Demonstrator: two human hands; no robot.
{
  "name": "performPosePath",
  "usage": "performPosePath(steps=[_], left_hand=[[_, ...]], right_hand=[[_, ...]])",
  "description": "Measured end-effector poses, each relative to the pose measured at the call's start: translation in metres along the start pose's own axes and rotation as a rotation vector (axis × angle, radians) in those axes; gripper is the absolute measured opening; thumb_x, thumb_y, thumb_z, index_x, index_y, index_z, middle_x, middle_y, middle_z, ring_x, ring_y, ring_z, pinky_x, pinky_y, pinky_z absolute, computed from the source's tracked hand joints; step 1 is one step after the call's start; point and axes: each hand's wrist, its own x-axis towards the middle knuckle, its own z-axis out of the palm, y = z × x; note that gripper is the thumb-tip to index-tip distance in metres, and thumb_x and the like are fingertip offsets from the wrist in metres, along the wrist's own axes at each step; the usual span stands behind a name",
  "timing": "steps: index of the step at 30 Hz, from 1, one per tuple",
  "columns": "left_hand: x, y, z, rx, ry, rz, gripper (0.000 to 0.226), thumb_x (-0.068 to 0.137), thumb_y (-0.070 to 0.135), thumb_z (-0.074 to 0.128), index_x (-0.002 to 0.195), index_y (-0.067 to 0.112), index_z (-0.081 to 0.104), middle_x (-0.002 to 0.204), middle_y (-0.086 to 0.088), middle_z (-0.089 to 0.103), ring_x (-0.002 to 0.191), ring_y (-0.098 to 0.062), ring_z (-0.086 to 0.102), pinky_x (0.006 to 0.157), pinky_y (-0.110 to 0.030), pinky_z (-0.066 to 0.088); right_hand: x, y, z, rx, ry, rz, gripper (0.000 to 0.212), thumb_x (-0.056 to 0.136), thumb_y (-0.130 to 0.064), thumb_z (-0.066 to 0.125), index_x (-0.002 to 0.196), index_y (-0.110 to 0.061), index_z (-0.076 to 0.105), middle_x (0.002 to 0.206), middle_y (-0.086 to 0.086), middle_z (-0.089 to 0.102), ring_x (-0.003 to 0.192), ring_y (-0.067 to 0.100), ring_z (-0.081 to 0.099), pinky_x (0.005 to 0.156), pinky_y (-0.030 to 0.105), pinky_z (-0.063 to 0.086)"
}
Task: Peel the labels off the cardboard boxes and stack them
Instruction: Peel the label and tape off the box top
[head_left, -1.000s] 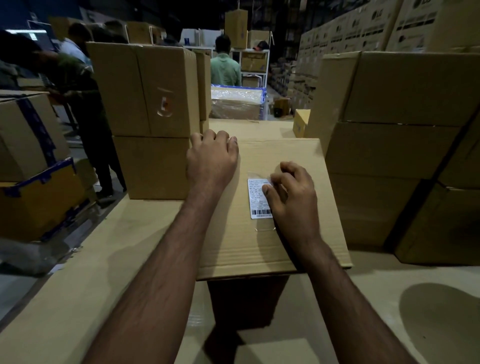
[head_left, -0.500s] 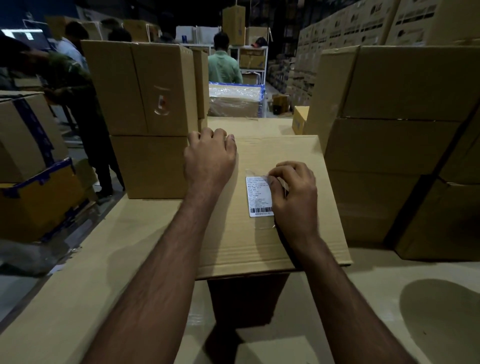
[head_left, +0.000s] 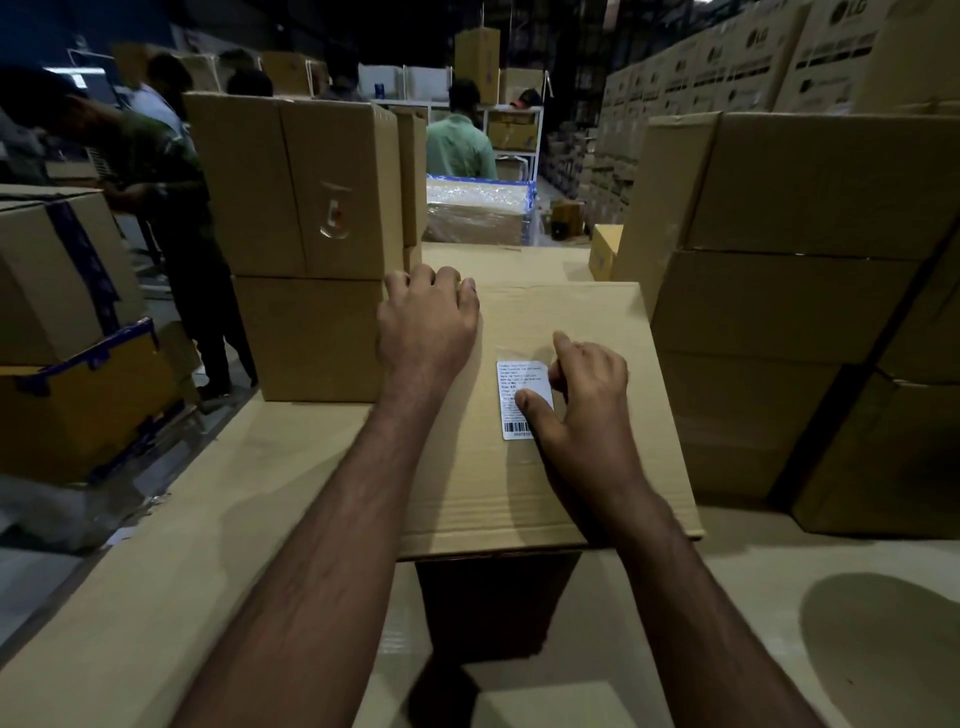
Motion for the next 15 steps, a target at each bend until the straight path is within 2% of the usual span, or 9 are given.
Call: performPosePath(steps=[3,7,10,15], left_hand=[[-0.0010,0.0001,-0.0019,0.003,0.002,0.002,0.044,0.104,0.041,0.033,0.124,0.016,0.062,0.125,-0.010,0.061,0.116,-0.032,0.048,0.082,-0.040,0.044],[-0.0024,0.0007,-0.0029,0.003,-0.004,0.001,0.044,0.104,0.041,0.032,0.127,0.017,0.061,0.126,-0.010,0.060,0.117,-0.031,0.048,0.082,-0.040,0.044],[-0.0029,0.0015,-0.0035,0.000,-0.003,0.001,0.044,0.104,0.041,0.033,0.127,0.017,0.061,0.126,-0.010,0.060,0.117,-0.031,0.048,0.082,-0.041,0.044],[-0.0028,0.0017,-0.0031,0.003,-0.002,-0.002,0.044,0.104,0.042,0.032,0.127,0.017,0.061,0.126,-0.010,0.060,0.117,-0.030,0.048,0.081,-0.039,0.043]], right_hand=[[0.0003,-0.0001,-0.0023,-0.015,-0.004,0.014,0.049,0.087,-0.029,0.071,0.130,-0.012,0.056,0.124,0.007,0.052,0.126,0.022,0.035,0.102,0.038,0.039],[0.0036,-0.0028,-0.0073,-0.033,-0.023,0.032,0.035,0.084,-0.031,0.073,0.113,-0.018,0.059,0.110,-0.003,0.048,0.111,0.014,0.036,0.087,0.026,0.037],[0.0067,-0.0055,-0.0084,-0.049,-0.057,0.056,0.032,0.085,-0.030,0.073,0.111,-0.021,0.056,0.111,-0.004,0.045,0.111,0.013,0.034,0.084,0.024,0.033],[-0.0028,-0.0059,-0.0018,0.039,0.027,-0.017,0.025,0.087,-0.025,0.070,0.108,-0.023,0.056,0.112,-0.005,0.049,0.113,0.014,0.038,0.088,0.030,0.043]])
